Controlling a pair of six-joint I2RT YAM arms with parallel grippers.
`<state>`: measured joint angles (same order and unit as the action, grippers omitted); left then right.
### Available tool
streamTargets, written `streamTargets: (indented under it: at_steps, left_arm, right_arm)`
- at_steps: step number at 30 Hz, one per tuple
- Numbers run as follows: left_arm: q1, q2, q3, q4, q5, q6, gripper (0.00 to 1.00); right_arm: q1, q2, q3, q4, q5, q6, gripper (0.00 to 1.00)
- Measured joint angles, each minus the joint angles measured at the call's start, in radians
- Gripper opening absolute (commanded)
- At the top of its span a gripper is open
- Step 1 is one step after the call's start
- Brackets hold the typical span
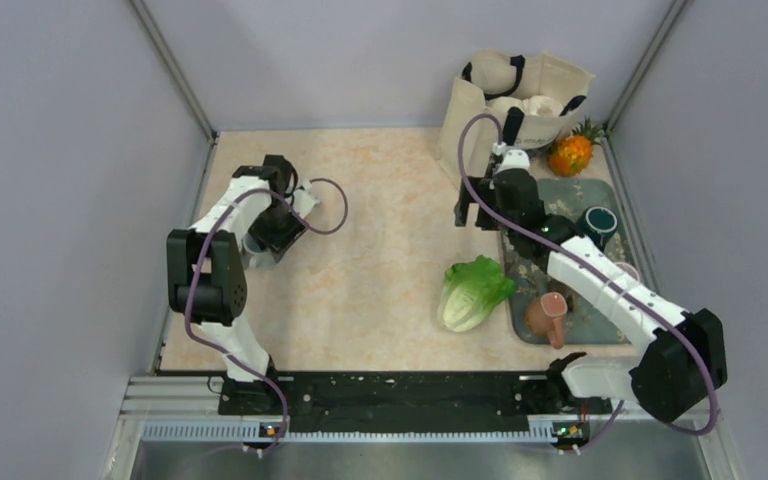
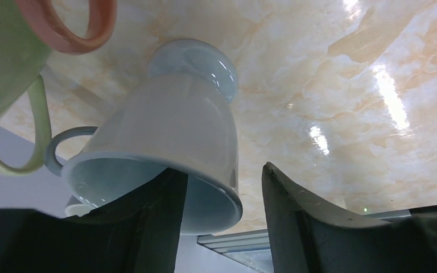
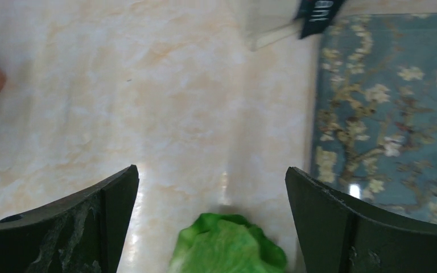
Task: Turn the mug right side up
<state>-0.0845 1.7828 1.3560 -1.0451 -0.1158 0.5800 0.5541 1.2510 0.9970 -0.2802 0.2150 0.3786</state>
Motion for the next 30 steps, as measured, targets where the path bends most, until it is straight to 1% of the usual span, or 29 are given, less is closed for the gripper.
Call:
streamTargets:
  at_steps: [5,11,14,16,19,23,24,28,30]
  left_arm:
    - [0.000,-0.019,0.084,-0.033,0.057,-0.005,0.60]
    - [0.000,-0.145,0.219,-0.053,0.212,-0.048,0.62]
    - [-0.002,-0.225,0.220,-0.050,0.301,-0.076,0.63]
    - [-0.005,-0.262,0.203,-0.036,0.342,-0.089,0.63]
    - [-0.010,-0.296,0.152,-0.017,0.374,-0.103,0.63]
    - [-0.010,-0.300,0.086,0.007,0.388,-0.108,0.63]
    - [-0.010,-0.300,0.074,0.008,0.388,-0.107,0.63]
    - [-0.010,-0.300,0.056,0.016,0.388,-0.105,0.63]
    - [-0.010,-0.300,0.056,0.021,0.388,-0.102,0.63]
  right_arm:
    - [-0.157,-0.005,-0.003,-0.054,0.101,-0.019,0.99]
    - [-0.416,-0.019,-0.037,-0.069,0.191,-0.048,0.99]
    - [-0.571,-0.012,-0.041,-0.059,0.195,-0.055,0.99]
    - [-0.683,0.009,-0.041,-0.036,0.169,-0.053,0.99]
    - [-0.797,0.065,-0.041,-0.003,0.113,-0.045,0.99]
    - [-0.867,0.167,-0.027,0.010,0.051,-0.046,0.94]
    - [-0.874,0.194,-0.018,0.010,0.033,-0.047,0.93]
    - [-0.885,0.260,0.008,0.024,-0.038,-0.046,0.83]
    - [-0.884,0.266,0.007,0.035,-0.095,-0.042,0.82]
